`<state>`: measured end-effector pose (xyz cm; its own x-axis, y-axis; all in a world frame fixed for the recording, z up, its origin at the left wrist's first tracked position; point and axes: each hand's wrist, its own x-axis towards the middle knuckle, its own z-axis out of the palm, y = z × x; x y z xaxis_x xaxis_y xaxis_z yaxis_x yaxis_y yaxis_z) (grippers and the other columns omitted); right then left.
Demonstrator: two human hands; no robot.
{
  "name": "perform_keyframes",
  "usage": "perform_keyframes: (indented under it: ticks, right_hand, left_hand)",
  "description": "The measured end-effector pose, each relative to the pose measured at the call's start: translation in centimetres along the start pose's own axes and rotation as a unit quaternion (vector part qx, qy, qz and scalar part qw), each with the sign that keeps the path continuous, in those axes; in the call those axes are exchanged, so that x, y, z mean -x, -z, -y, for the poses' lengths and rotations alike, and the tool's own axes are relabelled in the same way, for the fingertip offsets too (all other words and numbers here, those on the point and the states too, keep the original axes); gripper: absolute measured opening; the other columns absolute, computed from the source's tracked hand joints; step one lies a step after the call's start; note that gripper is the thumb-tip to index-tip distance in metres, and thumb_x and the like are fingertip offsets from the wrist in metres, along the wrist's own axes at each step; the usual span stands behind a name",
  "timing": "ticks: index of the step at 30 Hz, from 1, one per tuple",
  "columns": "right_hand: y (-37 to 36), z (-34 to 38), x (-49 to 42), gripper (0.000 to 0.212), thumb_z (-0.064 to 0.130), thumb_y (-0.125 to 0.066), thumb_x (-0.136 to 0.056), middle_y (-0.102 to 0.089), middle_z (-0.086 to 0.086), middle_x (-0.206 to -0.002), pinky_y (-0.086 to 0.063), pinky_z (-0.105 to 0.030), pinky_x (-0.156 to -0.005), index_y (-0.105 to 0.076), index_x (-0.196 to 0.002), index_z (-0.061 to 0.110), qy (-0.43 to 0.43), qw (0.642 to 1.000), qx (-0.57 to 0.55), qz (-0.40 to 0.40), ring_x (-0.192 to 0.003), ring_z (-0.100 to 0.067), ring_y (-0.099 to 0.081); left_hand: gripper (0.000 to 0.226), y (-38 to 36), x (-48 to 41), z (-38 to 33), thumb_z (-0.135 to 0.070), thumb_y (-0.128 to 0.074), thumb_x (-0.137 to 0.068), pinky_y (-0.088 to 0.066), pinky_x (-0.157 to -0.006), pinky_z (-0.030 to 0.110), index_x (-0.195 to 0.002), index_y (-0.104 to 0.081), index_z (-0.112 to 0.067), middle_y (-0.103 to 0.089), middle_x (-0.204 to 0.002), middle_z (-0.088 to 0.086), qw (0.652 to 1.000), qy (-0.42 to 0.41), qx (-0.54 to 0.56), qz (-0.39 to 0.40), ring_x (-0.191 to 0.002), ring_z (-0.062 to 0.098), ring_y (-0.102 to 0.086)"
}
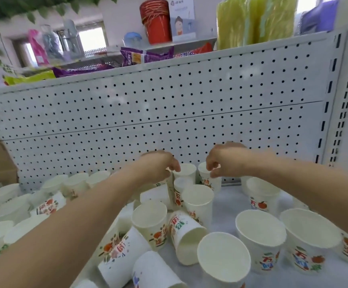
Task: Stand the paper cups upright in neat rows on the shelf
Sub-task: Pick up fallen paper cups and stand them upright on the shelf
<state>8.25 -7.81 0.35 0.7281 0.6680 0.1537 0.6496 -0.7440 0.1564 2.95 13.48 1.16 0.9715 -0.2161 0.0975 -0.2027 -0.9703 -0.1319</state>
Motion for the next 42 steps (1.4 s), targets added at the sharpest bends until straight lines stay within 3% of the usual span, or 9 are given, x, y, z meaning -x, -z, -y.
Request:
perform_keyframes:
  ticks: [4, 10, 14, 17, 21, 24, 30, 35, 42]
  right_hand:
    - [-0.9, 0.4, -1.0, 0.018, 0.038, -0.061, -0.09, -0.065, 0.003, -0.099, -0.043, -0.027, -0.069, -0.065, -0.101, 0.025, -0.016, 0.999, 0.03, 0.028, -0.089, -0.02, -0.058]
    - [-1.2, 0.4, -0.7, 0.013, 0.034, -0.057, -0.093, -0.064, 0.002, -0.092, -0.039, -0.026, -0.065, -0.064, -0.093, 0.023, -0.025, 0.998, 0.055, 0.026, -0.086, -0.02, -0.056]
    - [-0.1, 0.5, 0.6, 0.027, 0.044, -0.059, -0.09, -0.06, 0.005, -0.107, -0.042, -0.026, -0.075, -0.063, -0.112, 0.03, -0.039, 0.998, 0.04, -0.003, -0.088, -0.013, -0.048]
    - [1.3, 1.6, 2.0, 0.039, 0.057, -0.055, -0.087, -0.06, 0.013, -0.106, -0.044, -0.026, -0.078, -0.062, -0.117, 0.033, -0.018, 0.998, -0.05, -0.043, -0.091, -0.006, -0.051]
    - [2.4, 4.6, 3.6, 0.057, 0.067, -0.06, -0.078, -0.055, 0.018, -0.109, -0.047, -0.027, -0.084, -0.055, -0.125, 0.036, 0.015, 0.984, -0.17, 0.051, -0.098, -0.003, -0.055]
    - [1.8, 6.0, 3.5, 0.065, 0.062, -0.063, -0.078, -0.05, 0.016, -0.109, -0.041, -0.026, -0.08, -0.047, -0.134, 0.034, 0.024, 0.987, -0.138, 0.08, -0.097, -0.005, -0.05]
    - [1.8, 5.2, 4.9, 0.055, 0.042, -0.064, -0.08, -0.054, 0.014, -0.103, -0.042, -0.02, -0.066, -0.048, -0.131, 0.029, -0.008, 0.988, -0.127, 0.087, -0.093, -0.01, -0.053]
    - [2.0, 3.1, 5.8, 0.059, 0.031, -0.064, -0.081, -0.05, 0.015, -0.111, -0.046, -0.025, -0.082, -0.042, -0.135, 0.031, -0.061, 0.982, -0.142, 0.109, -0.1, -0.009, -0.052]
    - [1.5, 1.9, 6.0, 0.063, 0.027, -0.067, -0.079, -0.047, 0.016, -0.126, -0.047, -0.033, -0.097, -0.04, -0.136, 0.036, -0.067, 0.979, -0.156, 0.109, -0.115, -0.011, -0.05]
  left_hand:
    - [0.022, -1.2, -1.8, 0.9, -0.027, -0.062, -0.092, -0.05, -0.087, 0.032, -0.112, -0.068, -0.033, -0.064, -0.119, -0.012, 0.999, -0.031, -0.018, 0.015, -0.105, 0.014, -0.059]
    - [0.021, -2.1, -2.4, 0.0, -0.026, -0.059, -0.092, -0.05, -0.08, 0.03, -0.109, -0.071, -0.033, -0.067, -0.111, -0.011, 0.998, -0.069, -0.007, -0.013, -0.098, 0.017, -0.06]
    - [0.027, -1.8, -1.7, 0.3, -0.027, -0.06, -0.093, -0.049, -0.087, 0.032, -0.118, -0.064, -0.034, -0.06, -0.122, -0.01, 0.997, -0.058, 0.032, -0.029, -0.107, 0.017, -0.057]
    - [0.024, -1.5, -0.3, 0.9, -0.023, -0.056, -0.093, -0.053, -0.085, 0.033, -0.115, -0.064, -0.029, -0.065, -0.108, -0.011, 0.984, -0.056, 0.122, -0.115, -0.094, 0.009, -0.06]
    - [0.043, -1.0, 1.6, 0.0, -0.034, -0.072, -0.082, -0.05, -0.085, 0.025, -0.122, -0.057, -0.027, -0.058, -0.112, -0.013, 0.982, -0.086, 0.168, -0.004, -0.096, 0.006, -0.058]
    - [0.054, -1.3, 1.4, -0.6, -0.035, -0.078, -0.075, -0.047, -0.087, 0.026, -0.123, -0.054, -0.031, -0.054, -0.12, -0.014, 0.983, -0.1, 0.147, 0.035, -0.104, 0.007, -0.054]
    - [0.057, -1.9, 1.0, -1.4, -0.04, -0.076, -0.076, -0.046, -0.09, 0.028, -0.127, -0.052, -0.031, -0.056, -0.124, -0.013, 0.981, -0.098, 0.163, 0.03, -0.105, 0.009, -0.054]
    - [0.054, -2.2, 1.1, -2.6, -0.047, -0.073, -0.077, -0.045, -0.076, 0.023, -0.124, -0.052, -0.03, -0.055, -0.116, -0.008, 0.985, -0.09, 0.147, 0.003, -0.093, 0.01, -0.054]
    - [0.05, -1.5, 2.0, -3.0, -0.038, -0.066, -0.083, -0.044, -0.091, 0.028, -0.13, -0.051, -0.035, -0.052, -0.125, -0.01, 0.98, -0.114, 0.16, -0.043, -0.108, 0.008, -0.05]
